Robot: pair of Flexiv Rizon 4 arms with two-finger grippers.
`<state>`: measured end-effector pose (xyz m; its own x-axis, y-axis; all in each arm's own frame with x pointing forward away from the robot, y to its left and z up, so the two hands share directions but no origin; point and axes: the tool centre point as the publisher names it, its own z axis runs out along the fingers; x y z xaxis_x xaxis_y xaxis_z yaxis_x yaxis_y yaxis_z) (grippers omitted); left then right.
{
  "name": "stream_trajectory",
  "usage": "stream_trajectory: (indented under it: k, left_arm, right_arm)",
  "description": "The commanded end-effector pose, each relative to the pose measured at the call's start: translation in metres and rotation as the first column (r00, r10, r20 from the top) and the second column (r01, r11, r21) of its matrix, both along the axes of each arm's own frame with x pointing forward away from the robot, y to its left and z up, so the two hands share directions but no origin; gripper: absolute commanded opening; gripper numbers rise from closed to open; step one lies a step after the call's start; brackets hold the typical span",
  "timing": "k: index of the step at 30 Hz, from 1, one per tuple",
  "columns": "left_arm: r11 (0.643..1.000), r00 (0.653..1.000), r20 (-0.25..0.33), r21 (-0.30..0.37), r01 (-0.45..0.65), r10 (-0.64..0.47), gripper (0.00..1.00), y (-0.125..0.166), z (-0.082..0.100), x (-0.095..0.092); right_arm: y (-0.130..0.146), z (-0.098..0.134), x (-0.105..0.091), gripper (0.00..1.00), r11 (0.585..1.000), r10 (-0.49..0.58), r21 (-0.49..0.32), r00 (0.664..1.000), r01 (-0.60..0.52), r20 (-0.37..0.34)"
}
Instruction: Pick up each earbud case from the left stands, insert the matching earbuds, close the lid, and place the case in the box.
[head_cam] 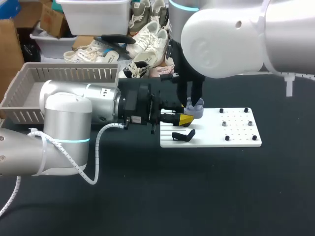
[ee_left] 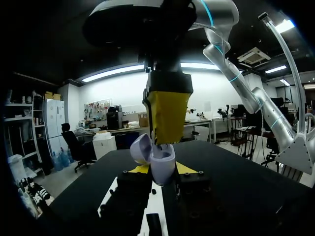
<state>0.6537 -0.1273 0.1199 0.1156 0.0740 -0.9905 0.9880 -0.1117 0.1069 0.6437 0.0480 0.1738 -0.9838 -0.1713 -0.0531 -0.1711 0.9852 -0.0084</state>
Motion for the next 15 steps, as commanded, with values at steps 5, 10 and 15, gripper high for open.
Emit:
stream_trajectory:
  k: [5, 10, 15]
  left_arm:
    - [1.0, 1.0, 0.001, -0.002, -0.001, 0.001, 0.0, 0.0, -0.0003, -0.0002]
    - [1.0, 1.0, 0.001, -0.002, -0.001, 0.001, 0.0, 0.0, -0.0003, -0.0002]
    - [1.0, 1.0, 0.001, -0.002, -0.001, 0.001, 0.0, 0.0, -0.0003, -0.0002]
  right_arm:
    - [0.0002, -0.0033, 0.0022, 0.0, 1.0, 0.0, -0.01, 1.0, 0.0, -0.005]
    - [0.0001, -0.0052, 0.0027, 0.0, 1.0, 0.001, -0.018, 1.0, -0.002, -0.009]
    - [-0.0004, -0.0055, 0.0028, 0.0, 1.0, 0.004, -0.03, 1.0, -0.004, -0.01]
